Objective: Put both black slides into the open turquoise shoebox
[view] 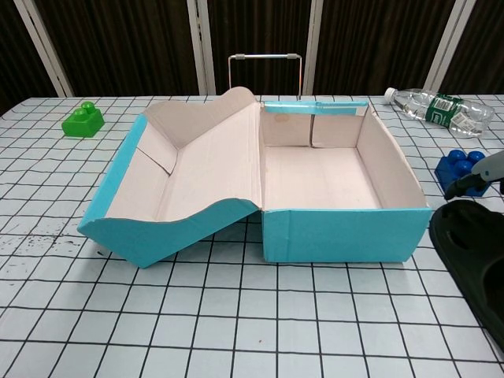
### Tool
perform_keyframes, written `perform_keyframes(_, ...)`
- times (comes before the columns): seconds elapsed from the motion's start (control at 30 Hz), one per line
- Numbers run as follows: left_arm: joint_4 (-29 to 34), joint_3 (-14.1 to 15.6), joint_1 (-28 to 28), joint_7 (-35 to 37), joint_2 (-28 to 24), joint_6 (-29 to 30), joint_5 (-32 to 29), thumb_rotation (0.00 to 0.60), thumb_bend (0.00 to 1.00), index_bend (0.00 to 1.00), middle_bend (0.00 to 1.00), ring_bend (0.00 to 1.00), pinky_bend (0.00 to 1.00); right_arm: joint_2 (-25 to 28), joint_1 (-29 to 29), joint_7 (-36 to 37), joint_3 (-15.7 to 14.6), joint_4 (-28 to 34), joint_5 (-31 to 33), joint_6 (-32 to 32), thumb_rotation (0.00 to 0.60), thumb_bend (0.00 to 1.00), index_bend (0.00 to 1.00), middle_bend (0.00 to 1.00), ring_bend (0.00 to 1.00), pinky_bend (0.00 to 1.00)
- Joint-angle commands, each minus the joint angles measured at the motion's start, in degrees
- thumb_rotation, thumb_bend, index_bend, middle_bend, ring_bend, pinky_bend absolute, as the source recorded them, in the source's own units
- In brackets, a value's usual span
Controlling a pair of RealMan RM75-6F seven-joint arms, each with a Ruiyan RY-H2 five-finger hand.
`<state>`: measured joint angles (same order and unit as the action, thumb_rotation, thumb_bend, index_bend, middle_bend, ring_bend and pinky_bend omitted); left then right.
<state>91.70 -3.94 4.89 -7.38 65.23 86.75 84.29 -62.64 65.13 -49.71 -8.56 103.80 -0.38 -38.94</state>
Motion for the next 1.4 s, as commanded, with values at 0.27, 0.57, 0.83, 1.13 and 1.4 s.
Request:
perform_keyframes(0.27,-0.1,0.1,0.3,-1.5,0.5,-0.8,-0.5,0.600,0.26,0.14,0.00,0.01,0.13,-2.8,6.7,-2.5,-6.7,-3.8,7.8,2.2,0.600,0.19,0.05,0.01,0.00,0.12)
perform_keyframes(0.57,0.1,0.3,0.5,-2.2,0.8,-1.0,-0.5,0.600,0.26,0.15,0.00,0.01,0.13,-3.4,9.0,-0.6,-8.9,-4.2,7.0,3.4,0.600,0.19,0.19,0.14,0.14,0.12)
perform_keyframes(0.83,0.3,0.4,0.5,-1.7,0.5,-1.1,-0.3,0.600,0.26,0.14,0.00,0.01,0.13,-3.2,9.9,3.1,-9.7,-4.8,5.0,7.4,0.600,0.22,0.40,0.39,0.36,0.12)
perform_keyframes(1.13,0.3,0.4,0.6,-1.3,0.4,-1.3,-0.5,0.600,0.26,0.15,0.00,0.01,0.13,-0.2,11.1,9.7,-10.2,-4.7,0.5,14.2,0.600,0.33,0.51,0.45,0.41,0.13)
perform_keyframes(1.4,0.3,0.3,0.5,-0.8,0.3,-1.2,-0.6,0.600,0.26,0.15,0.00,0.01,0.13,6.2,16.3,14.8,-12.9,-0.5,-1.5,16.8,0.600,0.35,0.52,0.47,0.42,0.13)
